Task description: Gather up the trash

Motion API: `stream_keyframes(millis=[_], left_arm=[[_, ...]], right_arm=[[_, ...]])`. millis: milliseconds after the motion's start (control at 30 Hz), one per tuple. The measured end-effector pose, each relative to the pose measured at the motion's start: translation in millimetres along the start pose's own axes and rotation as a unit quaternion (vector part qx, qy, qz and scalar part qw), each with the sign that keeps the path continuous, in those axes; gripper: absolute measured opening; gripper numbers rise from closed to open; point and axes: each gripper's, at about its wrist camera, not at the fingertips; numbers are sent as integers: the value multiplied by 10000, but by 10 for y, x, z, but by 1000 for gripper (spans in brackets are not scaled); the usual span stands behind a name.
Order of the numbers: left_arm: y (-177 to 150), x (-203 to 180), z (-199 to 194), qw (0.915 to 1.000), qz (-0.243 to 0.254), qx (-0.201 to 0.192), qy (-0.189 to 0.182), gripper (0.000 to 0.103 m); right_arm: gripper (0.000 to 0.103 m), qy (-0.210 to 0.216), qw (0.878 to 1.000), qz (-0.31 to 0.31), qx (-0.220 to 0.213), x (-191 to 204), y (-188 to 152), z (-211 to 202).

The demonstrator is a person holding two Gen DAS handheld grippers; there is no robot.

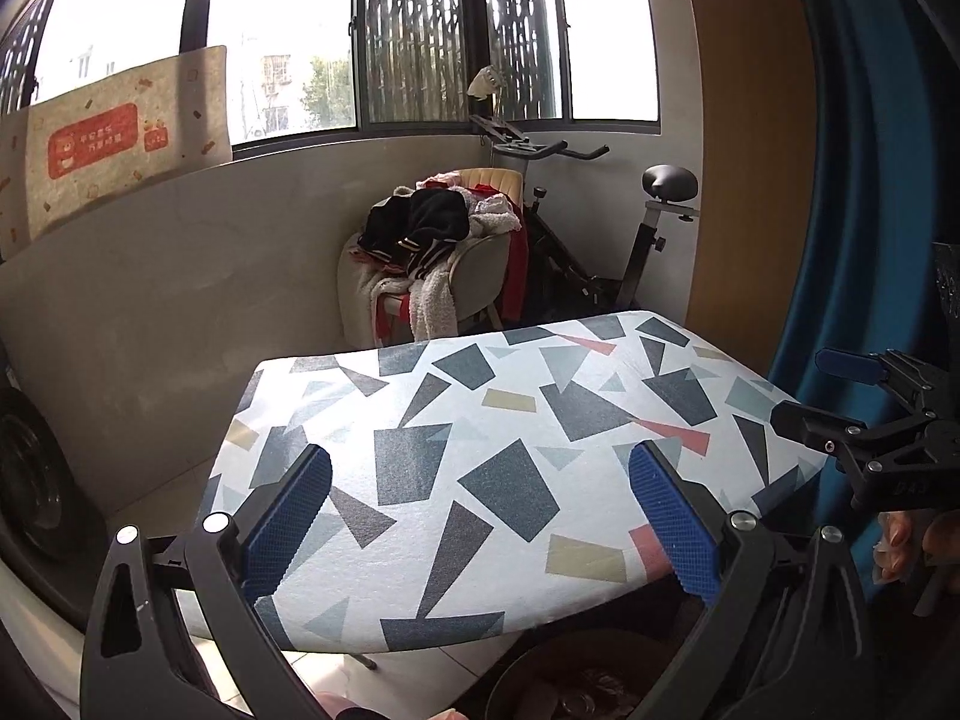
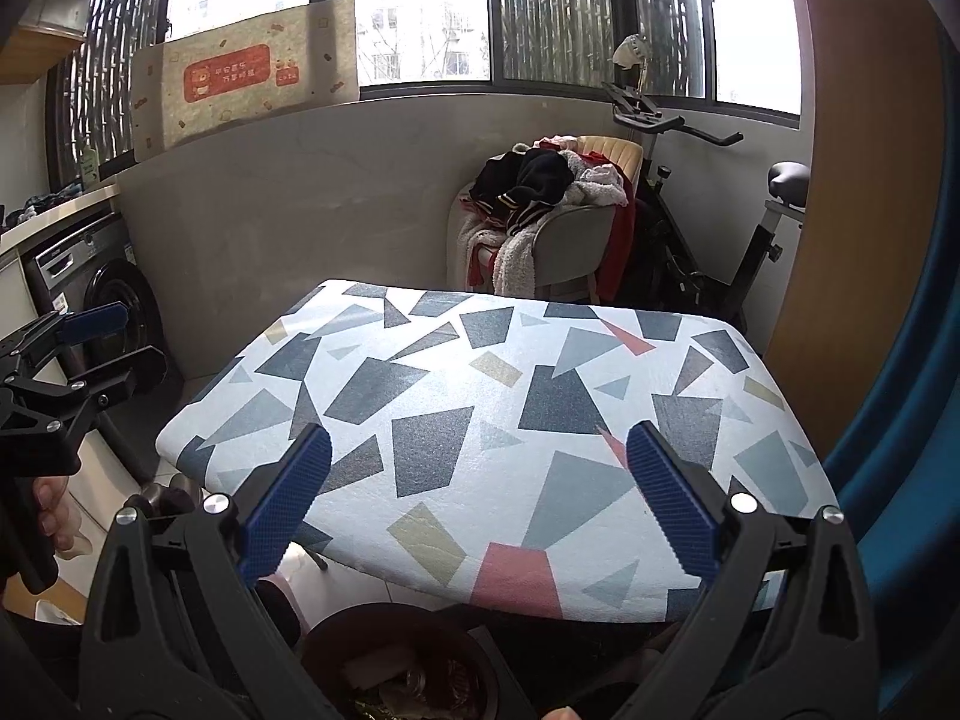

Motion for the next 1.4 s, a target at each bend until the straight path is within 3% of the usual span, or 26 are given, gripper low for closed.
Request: stream_keyframes(millis=[1400], left_arm=[[-84, 47, 13, 9999, -13, 90, 66, 97]], right_arm=[[97, -37, 10000, 52, 73, -21, -143, 33]])
Point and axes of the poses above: each gripper's, at about its wrist camera, not at the fingertips, and z roughly the way its jaws point, x to its left, y to its top, and after that the axes turned 12 degrees about y, right-handed
